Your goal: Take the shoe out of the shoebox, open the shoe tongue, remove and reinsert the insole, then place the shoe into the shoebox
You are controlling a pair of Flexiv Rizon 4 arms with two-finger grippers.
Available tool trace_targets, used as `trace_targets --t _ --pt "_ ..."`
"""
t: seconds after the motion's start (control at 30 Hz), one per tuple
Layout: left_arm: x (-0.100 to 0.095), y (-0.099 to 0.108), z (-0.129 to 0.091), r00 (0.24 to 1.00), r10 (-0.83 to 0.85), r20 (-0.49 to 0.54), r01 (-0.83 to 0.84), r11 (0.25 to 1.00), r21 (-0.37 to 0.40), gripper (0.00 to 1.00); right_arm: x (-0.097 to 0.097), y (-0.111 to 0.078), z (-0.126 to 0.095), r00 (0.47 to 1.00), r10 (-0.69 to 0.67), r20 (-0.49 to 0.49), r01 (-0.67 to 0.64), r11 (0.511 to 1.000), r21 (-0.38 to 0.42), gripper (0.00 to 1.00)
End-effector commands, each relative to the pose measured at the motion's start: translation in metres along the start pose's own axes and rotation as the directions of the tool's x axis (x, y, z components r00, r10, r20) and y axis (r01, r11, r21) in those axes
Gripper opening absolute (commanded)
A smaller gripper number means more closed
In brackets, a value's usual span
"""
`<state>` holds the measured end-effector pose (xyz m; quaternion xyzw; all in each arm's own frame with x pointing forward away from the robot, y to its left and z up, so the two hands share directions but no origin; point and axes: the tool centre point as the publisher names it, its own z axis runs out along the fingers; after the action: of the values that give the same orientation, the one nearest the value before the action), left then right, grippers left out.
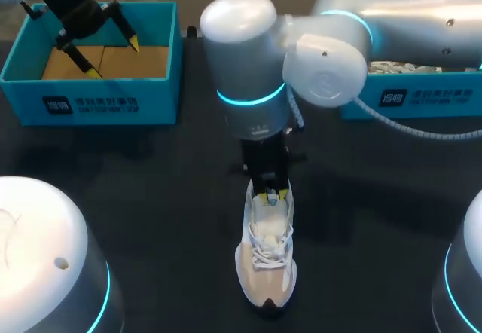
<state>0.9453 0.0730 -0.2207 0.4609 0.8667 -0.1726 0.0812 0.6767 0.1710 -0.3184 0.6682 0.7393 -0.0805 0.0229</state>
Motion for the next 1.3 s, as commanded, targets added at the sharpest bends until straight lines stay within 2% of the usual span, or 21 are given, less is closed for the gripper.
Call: trace_targets --t 0.03,0.1,0.13,0.17,0.2,0.33,0.4,0.43,0.5,0.57,0.9,0.93,0.97,1.03,1.07,1.2,1.3 --pt "0.0 0.001 0.0 1.0 0.001 -0.002 -0.001 1.0 0.0 1.0 -0.025 -0.001 -0.034 0.955 -0.297 -0.014 0.296 0.953 -0.067 0.44" --pt "0.0 0.001 0.0 1.0 0.001 -0.002 -0.001 1.0 0.0 1.0 -0.032 0.002 -0.041 0.891 -0.454 -0.004 0.452 0.886 -0.104 0.79" --pt "0.0 0.001 0.0 1.0 0.001 -0.002 -0.001 1.0 0.0 1.0 -0.034 0.004 -0.043 0.868 -0.496 0.008 0.494 0.863 -0.108 1.0" --pt "0.0 0.001 0.0 1.0 0.001 -0.002 -0.001 1.0 0.0 1.0 -0.036 0.007 -0.045 0.848 -0.53 0.02 0.528 0.841 -0.119 1.0" --pt "0.0 0.001 0.0 1.0 0.001 -0.002 -0.001 1.0 0.0 1.0 -0.037 0.009 -0.047 0.807 -0.59 0.029 0.589 0.799 -0.124 1.0" --pt "0.0 0.001 0.0 1.0 0.001 -0.002 -0.001 1.0 0.0 1.0 -0.041 0.016 -0.051 0.768 -0.637 0.069 0.64 0.762 -0.097 1.0" --pt "0.0 0.001 0.0 1.0 0.001 -0.002 -0.001 1.0 0.0 1.0 -0.043 0.021 -0.053 0.715 -0.694 0.083 0.699 0.705 -0.121 1.0" --pt "0.0 0.001 0.0 1.0 0.001 -0.002 -0.001 1.0 0.0 1.0 -0.044 0.024 -0.055 0.647 -0.757 0.096 0.76 0.63 -0.158 1.0" --pt "0.0 0.001 0.0 1.0 0.001 -0.002 -0.001 1.0 0.0 1.0 -0.047 0.029 -0.057 0.514 -0.85 0.12 0.853 0.49 -0.179 1.0" --pt "0.0 0.001 0.0 1.0 0.001 -0.002 -0.001 1.0 0.0 1.0 -0.049 0.031 -0.059 0.432 -0.894 0.12 0.897 0.412 -0.159 1.0" --pt "0.0 0.001 0.0 1.0 0.001 -0.002 -0.001 1.0 0.0 1.0 -0.049 0.031 -0.059 0.432 -0.894 0.12 0.897 0.412 -0.159 1.0" --pt "0.0 0.001 0.0 1.0 0.001 -0.002 -0.001 1.0 0.0 1.0 -0.048 0.035 -0.055 0.389 -0.911 0.136 0.918 0.373 -0.133 1.0" --pt "0.0 0.001 0.0 1.0 0.001 -0.002 -0.001 1.0 0.0 1.0 -0.047 0.038 -0.053 0.381 -0.913 0.147 0.923 0.365 -0.126 1.0" --pt "0.0 0.001 0.0 1.0 0.001 -0.002 -0.001 1.0 0.0 1.0 -0.047 0.044 -0.047 0.318 -0.931 0.179 0.947 0.305 -0.098 1.0" --pt "0.0 0.001 0.0 1.0 0.001 -0.002 -0.001 1.0 0.0 1.0 -0.048 0.046 -0.045 0.32 -0.929 0.186 0.947 0.307 -0.095 1.0" --pt "0.0 0.001 0.0 1.0 0.001 -0.002 -0.001 1.0 0.0 1.0 -0.048 0.055 -0.038 0.246 -0.942 0.227 0.969 0.234 -0.077 1.0" --pt "0.0 0.001 0.0 1.0 0.001 -0.002 -0.001 1.0 0.0 1.0 -0.047 0.064 -0.032 0.226 -0.949 0.221 0.973 0.211 -0.09 1.0"
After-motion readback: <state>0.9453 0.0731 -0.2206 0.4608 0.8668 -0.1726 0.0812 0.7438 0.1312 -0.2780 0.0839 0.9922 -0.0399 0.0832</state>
